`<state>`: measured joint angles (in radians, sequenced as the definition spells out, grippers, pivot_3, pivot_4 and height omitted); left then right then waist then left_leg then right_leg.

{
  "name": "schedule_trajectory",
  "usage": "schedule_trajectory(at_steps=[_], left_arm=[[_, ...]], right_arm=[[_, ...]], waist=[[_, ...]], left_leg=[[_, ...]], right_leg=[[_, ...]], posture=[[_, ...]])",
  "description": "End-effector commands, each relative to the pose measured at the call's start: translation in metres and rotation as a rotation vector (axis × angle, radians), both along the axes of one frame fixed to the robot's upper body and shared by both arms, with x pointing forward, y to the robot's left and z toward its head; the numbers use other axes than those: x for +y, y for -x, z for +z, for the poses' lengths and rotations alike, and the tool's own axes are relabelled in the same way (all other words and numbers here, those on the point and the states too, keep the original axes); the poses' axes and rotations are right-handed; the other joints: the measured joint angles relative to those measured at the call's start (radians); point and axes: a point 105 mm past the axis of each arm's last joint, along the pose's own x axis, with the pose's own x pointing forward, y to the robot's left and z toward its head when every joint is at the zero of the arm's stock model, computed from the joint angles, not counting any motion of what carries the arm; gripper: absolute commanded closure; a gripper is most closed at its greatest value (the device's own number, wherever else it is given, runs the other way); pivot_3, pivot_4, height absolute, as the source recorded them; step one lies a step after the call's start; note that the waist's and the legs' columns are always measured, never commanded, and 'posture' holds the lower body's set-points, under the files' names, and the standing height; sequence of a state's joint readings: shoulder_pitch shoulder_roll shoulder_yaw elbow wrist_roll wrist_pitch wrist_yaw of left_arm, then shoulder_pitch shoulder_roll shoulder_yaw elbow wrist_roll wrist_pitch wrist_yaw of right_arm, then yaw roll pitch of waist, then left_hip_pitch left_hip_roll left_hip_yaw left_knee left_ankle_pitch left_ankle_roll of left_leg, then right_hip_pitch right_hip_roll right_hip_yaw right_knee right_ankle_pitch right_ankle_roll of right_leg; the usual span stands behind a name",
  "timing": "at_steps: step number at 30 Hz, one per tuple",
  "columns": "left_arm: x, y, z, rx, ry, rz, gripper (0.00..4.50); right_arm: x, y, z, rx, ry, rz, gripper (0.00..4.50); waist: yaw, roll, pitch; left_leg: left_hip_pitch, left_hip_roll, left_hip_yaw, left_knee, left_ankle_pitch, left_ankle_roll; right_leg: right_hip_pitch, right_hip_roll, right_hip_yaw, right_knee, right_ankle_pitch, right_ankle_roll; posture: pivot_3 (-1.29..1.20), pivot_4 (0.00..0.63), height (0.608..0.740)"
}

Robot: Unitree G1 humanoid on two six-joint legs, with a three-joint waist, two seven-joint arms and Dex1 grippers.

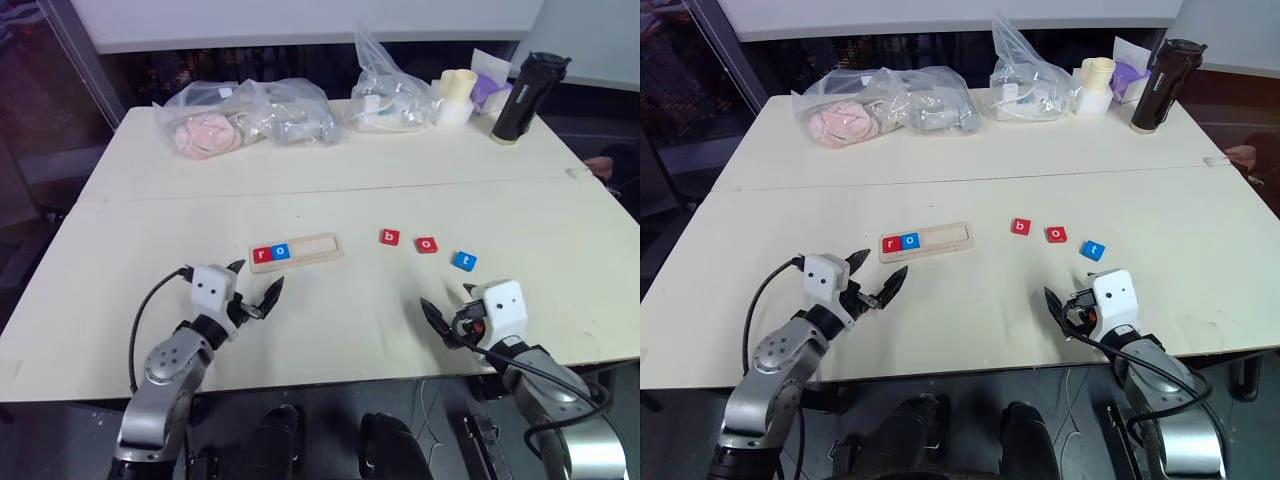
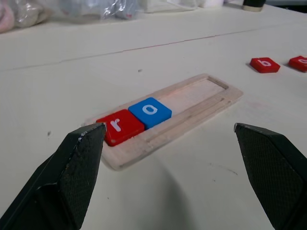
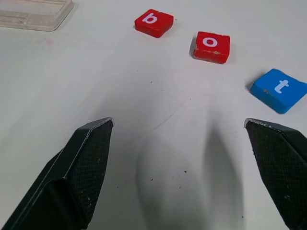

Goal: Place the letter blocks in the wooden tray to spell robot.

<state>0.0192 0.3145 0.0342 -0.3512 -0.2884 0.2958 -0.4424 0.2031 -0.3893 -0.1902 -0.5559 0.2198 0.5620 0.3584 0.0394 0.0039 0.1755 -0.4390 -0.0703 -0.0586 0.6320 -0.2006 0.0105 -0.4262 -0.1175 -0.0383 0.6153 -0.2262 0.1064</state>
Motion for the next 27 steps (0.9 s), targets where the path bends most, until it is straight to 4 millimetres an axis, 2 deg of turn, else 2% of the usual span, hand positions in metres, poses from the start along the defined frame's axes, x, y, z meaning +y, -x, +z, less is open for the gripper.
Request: schedule_trajectory(at_steps=[1, 6, 12, 15, 19, 27], left_arm=[[0.01, -0.004, 0.017, -0.031, -0.041, -0.118, 0.0], [0.035, -0.024, 0.028, 0.007, -0.138, -0.282, 0.0], [0.05, -0.057, 0.031, 0.049, -0.317, -0.538, 0.0], [0.05, -0.074, 0.027, 0.103, -0.375, -0.613, 0.0], [0.044, -0.08, 0.015, 0.192, -0.425, -0.723, 0.0], [0.03, -0.096, 0.013, 0.205, -0.501, -0.708, 0.0]], right_arm=[[0.004, -0.001, 0.01, -0.039, 0.004, 0.018, 0.03], [0.008, -0.003, 0.009, -0.043, 0.004, 0.026, 0.03], [0.015, -0.002, 0.009, -0.055, 0.013, 0.04, 0.03], [0.015, -0.002, 0.01, -0.065, 0.021, 0.03, 0.03], [0.015, 0.003, 0.01, -0.068, 0.021, 0.011, 0.03], [0.017, 0.01, 0.01, -0.065, 0.036, -0.004, 0.03]], waist=[[-0.001, 0.0, 0.0], [-0.002, 0.0, 0.0], [0.002, 0.0, 0.0], [-0.001, -0.001, 0.001], [-0.003, -0.003, 0.002], [-0.001, -0.007, 0.004]], left_leg=[[0.0, 0.0, 0.0, 0.0, 0.0, 0.0], [0.0, 0.0, 0.0, 0.0, 0.0, 0.0], [0.0, -0.001, 0.0, 0.0, 0.002, 0.003], [0.0, -0.002, 0.001, 0.0, 0.002, 0.003], [0.0, -0.002, 0.002, 0.0, 0.002, 0.004], [0.0, -0.001, 0.001, 0.003, 0.002, 0.004]], right_leg=[[0.0, 0.0, 0.0, 0.0, 0.0, 0.0], [0.0, 0.002, 0.0, 0.0, 0.002, -0.003], [0.0, 0.002, -0.001, 0.0, 0.002, -0.003], [0.0, 0.001, -0.001, -0.001, 0.002, -0.002], [-0.001, 0.002, -0.001, 0.0, 0.002, -0.001], [0.0, 0.002, -0.001, 0.005, 0.003, 0.002]], posture=[[0.0, 0.15, 0.725], [0.0, 0.15, 0.725], [0.0, 0.15, 0.725], [0.0, 0.15, 0.725], [0.0, 0.15, 0.725], [0.0, 0.15, 0.725]])
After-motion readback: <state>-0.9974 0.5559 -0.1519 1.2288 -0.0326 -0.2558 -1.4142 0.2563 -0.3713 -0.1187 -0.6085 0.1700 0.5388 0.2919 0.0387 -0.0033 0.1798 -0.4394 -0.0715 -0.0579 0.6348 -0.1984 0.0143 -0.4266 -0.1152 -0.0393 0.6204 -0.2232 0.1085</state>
